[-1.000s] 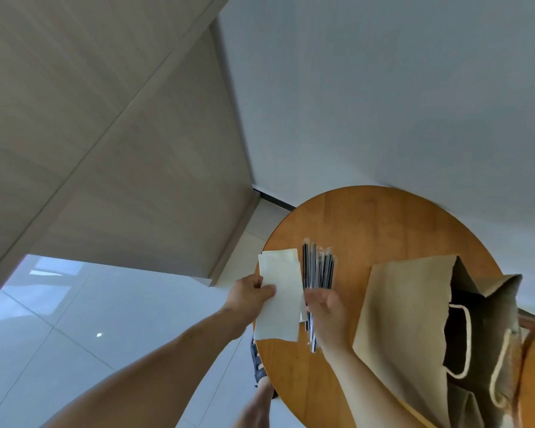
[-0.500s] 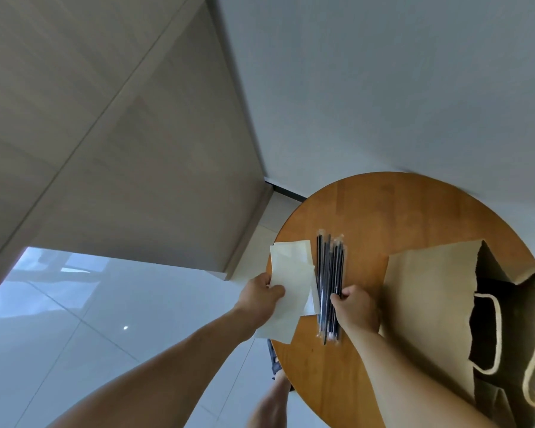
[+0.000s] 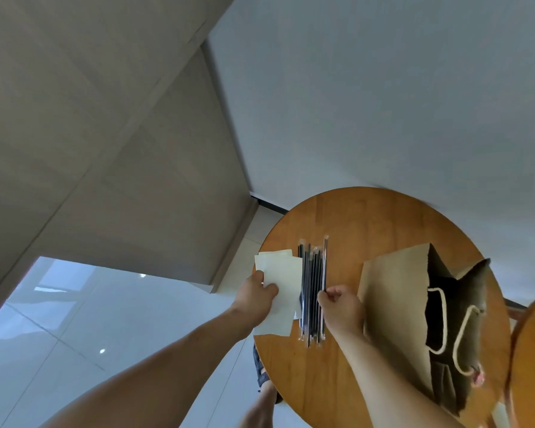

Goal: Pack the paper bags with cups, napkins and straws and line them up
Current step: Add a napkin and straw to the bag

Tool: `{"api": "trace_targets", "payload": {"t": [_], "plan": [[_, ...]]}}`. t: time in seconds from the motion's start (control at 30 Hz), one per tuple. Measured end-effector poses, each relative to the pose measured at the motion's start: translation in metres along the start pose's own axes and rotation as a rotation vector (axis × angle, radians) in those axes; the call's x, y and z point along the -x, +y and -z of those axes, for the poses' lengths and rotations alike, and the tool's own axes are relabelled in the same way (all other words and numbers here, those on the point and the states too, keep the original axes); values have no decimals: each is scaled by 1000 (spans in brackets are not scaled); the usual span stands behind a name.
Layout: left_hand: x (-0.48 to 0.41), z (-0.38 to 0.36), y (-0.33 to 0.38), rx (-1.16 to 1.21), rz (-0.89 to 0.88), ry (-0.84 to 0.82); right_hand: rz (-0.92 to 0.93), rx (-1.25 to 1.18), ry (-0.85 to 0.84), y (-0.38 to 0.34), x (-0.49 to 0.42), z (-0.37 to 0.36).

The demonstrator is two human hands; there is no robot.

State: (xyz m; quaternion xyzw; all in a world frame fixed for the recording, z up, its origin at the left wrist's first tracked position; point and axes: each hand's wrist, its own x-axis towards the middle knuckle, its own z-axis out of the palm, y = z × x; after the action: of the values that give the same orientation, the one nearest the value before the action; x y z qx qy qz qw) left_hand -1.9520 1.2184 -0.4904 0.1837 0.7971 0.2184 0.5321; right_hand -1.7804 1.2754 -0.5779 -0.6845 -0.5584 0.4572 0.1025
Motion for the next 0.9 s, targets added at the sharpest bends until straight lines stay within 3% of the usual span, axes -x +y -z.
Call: {"api": "trace_targets", "payload": {"t": [0.1,0.27,0.53,0.8,0.9], "plan": [[9,3,27,21,-86,18,97,-177,24,-35,14,22],[35,13,76,184,-169,-7,221,-470,-159,-97,38,58],[87,18,125,423,-328,-64,344,-347,-166,-144,70,110],[122,10,144,466,-474,-67,454,-202,-28,-159,94,154],[137,12,157,449,-536,-110,499,-255,75,-164,97,182]]}}
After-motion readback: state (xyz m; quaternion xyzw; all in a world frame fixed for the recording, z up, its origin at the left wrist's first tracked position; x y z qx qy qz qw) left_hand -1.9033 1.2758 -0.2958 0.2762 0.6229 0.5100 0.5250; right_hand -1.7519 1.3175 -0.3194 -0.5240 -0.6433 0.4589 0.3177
